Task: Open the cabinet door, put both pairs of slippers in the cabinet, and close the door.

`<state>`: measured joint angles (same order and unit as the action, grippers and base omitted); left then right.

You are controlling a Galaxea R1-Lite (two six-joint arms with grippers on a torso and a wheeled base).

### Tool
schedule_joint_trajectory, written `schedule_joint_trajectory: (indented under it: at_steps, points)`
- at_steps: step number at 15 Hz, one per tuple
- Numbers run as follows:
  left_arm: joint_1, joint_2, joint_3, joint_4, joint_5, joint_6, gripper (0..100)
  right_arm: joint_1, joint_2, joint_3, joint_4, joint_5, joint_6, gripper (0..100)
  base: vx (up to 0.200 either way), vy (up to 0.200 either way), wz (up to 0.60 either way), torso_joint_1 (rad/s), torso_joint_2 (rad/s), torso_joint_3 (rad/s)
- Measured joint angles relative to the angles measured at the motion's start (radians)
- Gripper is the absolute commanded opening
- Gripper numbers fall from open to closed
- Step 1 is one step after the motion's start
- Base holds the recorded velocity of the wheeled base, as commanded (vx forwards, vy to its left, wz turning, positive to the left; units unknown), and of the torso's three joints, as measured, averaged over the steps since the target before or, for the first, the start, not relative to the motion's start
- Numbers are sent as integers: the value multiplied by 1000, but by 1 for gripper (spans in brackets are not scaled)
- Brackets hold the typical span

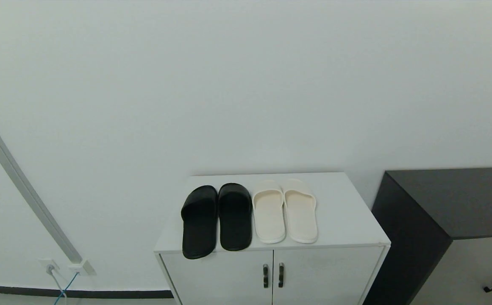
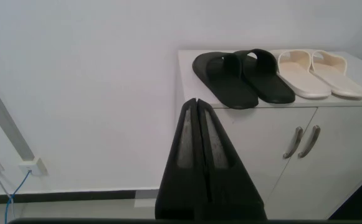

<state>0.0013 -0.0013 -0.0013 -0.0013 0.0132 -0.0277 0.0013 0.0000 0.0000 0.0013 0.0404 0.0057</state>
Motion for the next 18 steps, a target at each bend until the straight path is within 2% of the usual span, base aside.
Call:
schedule_joint_trajectory:
  at_steps: [7,9,11,15,18]
  points:
    - [-1,0,0,0,0,1,0,0,1,-3,0,11,-39,100,0,0,0,0,0,0]
    - [0,0,0,0,0,1,0,1,18,-64,10,27,-38,100,0,0,0,0,0,0]
    - [0,0,0,0,0,1,0,3,69,-101,33,85,-54,100,0,0,0,0,0,0]
    - [0,0,1,0,2,3,0,8,264,-131,-3,182,-66,100,0,0,0,0,0,0]
    - [0,0,1,0,0,2,0,43,507,-166,-131,219,-64,100,0,0,0,0,0,0]
